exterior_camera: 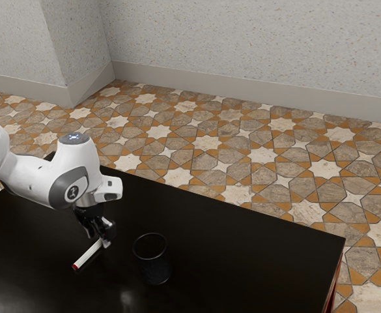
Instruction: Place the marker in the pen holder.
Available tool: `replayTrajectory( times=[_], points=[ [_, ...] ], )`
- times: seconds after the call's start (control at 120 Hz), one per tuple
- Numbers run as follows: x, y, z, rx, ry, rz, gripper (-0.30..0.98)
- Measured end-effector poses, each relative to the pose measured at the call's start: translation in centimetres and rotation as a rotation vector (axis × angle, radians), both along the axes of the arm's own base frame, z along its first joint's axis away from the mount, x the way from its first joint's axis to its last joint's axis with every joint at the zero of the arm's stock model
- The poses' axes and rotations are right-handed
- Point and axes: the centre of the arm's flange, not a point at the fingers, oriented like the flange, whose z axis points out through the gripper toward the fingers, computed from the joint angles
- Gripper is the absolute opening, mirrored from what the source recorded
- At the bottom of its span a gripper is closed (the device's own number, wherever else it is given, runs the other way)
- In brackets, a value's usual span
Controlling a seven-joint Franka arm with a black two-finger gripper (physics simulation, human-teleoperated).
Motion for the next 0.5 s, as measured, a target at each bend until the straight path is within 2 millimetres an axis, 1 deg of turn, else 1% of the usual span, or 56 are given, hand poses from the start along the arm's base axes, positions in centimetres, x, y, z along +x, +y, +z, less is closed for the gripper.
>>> replayTrajectory(
  times=[0.117,0.192,0.358,0.5],
  points=[
    [0.04,0.0,0.03,-0.001,-0.003,-0.002,0.26],
    [0.02,0.01,-0.21,-0.001,0.0,-0.004,0.18],
    [0.05,-0.01,-0.49,-0.001,-0.001,-0.006,0.06],
    [0.12,-0.05,-0.35,0.001,-0.008,-0.008,0.0]
  ],
)
